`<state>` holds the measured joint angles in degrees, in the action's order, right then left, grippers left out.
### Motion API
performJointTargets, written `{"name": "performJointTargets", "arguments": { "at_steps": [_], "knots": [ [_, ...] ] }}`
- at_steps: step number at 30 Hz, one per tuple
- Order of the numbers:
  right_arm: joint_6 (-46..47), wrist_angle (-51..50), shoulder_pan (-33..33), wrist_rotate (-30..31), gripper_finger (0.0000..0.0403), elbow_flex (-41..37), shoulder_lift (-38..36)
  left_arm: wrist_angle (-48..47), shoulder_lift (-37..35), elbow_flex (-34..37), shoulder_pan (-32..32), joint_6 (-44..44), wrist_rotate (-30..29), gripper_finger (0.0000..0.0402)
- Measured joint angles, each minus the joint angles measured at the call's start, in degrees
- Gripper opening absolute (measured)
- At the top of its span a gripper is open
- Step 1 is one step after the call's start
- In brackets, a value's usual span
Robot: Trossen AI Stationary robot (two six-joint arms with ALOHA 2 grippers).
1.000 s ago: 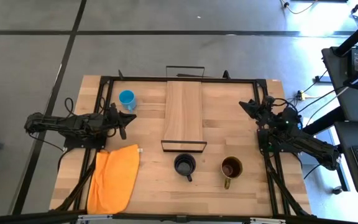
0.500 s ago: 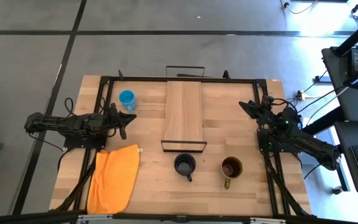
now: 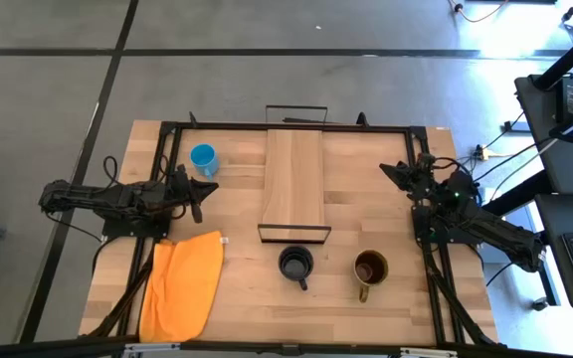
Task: Stack small to large cups/mugs on shelf
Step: Put the blue mug on the shelf
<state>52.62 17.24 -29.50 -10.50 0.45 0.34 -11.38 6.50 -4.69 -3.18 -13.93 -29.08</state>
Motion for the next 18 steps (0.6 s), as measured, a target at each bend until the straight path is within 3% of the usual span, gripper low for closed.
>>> {"name": "performJointTargets", "arguments": {
  "at_steps": [18],
  "knots": [
    [-4.3,-5.6,0.0,0.4,0.0023,0.0,0.0,0.0,0.0,0.0,0.0,0.0,0.0,0.0016]
  ]
}}
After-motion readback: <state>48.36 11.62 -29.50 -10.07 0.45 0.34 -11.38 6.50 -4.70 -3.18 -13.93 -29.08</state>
